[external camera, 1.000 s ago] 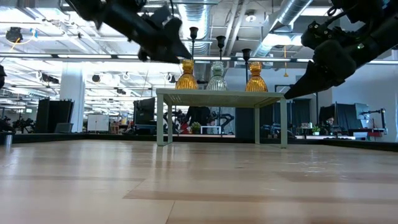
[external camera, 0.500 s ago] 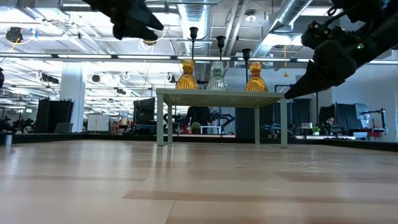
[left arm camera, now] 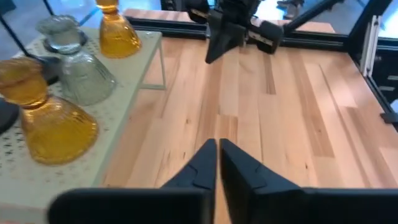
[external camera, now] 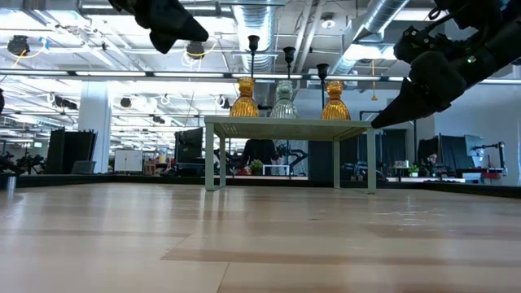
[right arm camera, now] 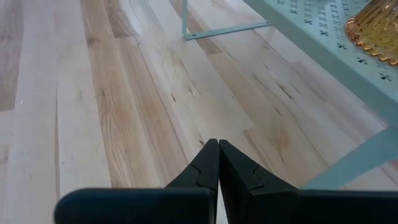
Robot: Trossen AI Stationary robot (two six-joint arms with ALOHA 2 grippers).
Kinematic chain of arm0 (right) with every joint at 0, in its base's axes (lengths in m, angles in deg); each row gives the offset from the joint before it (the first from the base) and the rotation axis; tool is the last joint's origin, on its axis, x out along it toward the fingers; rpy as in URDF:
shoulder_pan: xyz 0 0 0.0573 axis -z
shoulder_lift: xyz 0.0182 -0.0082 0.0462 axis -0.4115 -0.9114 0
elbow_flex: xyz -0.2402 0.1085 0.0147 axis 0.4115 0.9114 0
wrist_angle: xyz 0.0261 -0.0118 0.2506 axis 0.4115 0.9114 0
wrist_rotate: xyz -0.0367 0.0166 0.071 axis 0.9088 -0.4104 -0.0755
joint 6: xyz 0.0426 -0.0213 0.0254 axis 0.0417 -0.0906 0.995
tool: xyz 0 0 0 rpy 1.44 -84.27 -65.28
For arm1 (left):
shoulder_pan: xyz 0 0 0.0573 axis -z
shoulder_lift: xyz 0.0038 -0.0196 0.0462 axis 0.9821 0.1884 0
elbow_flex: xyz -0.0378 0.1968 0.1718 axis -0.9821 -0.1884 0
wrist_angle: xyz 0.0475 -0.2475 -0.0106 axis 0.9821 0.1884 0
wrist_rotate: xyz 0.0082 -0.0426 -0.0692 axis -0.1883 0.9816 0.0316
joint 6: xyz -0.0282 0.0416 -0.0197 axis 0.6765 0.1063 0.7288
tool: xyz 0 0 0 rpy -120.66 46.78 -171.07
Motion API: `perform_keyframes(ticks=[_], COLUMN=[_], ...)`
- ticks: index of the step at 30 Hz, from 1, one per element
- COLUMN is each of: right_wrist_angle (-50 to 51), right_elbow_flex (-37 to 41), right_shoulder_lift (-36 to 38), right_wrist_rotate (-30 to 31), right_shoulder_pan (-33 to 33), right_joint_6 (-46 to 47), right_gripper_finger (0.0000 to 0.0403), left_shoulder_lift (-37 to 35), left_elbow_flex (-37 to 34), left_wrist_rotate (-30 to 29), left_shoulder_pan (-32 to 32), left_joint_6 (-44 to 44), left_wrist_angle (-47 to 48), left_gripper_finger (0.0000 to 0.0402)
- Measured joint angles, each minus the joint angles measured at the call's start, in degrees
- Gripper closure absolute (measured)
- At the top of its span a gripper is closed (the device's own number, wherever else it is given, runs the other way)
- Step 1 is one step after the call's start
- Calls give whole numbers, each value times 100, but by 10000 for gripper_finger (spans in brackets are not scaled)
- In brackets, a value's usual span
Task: Pick & Place candle stick holders
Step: Adjust the glass candle holder
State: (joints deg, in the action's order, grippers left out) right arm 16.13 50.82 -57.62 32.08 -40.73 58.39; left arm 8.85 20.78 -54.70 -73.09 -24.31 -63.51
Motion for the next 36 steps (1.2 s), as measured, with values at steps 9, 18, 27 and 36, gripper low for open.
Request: perform_keyframes(ticks=[9,18,27,36], right_wrist_angle=[-618,-1625,-1998,-1567], right_elbow_flex=[0,0,0,-492], right_shoulder_lift=[0,0,2,13], right_wrist_rotate=[0,28,311,274], right_shoulder_pan=[-1,-393,-573,-764], right_joint_6=[-95,-718,-1191,-1497], right_gripper_finger=[403,403,403,403], left_shoulder_lift=[441,519,493,497], left_elbow_flex=[-82,-1530,-1781,-841], left_wrist_rotate=[-275,-678,-819,-821], left_shoulder_pan=[281,340,337,-16], left_joint_6=[-58,-192,-441,-670], left_wrist_angle=[-285,-2957,-4306,-3828], left_gripper_finger=[398,398,397,398])
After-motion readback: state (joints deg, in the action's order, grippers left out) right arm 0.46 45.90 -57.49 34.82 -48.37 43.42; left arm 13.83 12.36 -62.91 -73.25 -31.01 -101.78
